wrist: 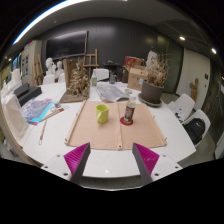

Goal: Pour water

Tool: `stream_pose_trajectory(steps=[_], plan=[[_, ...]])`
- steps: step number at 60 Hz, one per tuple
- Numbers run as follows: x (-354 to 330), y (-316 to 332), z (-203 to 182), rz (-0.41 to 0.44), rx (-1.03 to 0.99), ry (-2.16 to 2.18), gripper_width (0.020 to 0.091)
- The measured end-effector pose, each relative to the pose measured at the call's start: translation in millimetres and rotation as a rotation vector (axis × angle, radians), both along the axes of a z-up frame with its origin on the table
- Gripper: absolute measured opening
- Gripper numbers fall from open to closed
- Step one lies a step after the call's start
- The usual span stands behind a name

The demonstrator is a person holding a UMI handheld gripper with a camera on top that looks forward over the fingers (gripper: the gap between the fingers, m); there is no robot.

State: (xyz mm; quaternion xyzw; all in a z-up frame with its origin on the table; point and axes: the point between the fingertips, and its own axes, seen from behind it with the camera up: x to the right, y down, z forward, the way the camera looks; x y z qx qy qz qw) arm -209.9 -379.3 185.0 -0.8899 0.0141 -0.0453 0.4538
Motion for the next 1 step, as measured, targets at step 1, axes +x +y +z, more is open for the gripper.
stream_pose_trajectory(steps=[1], plan=[[-1.3, -0.7, -0.7, 0.002, -0.004, 0.002, 0.0861]])
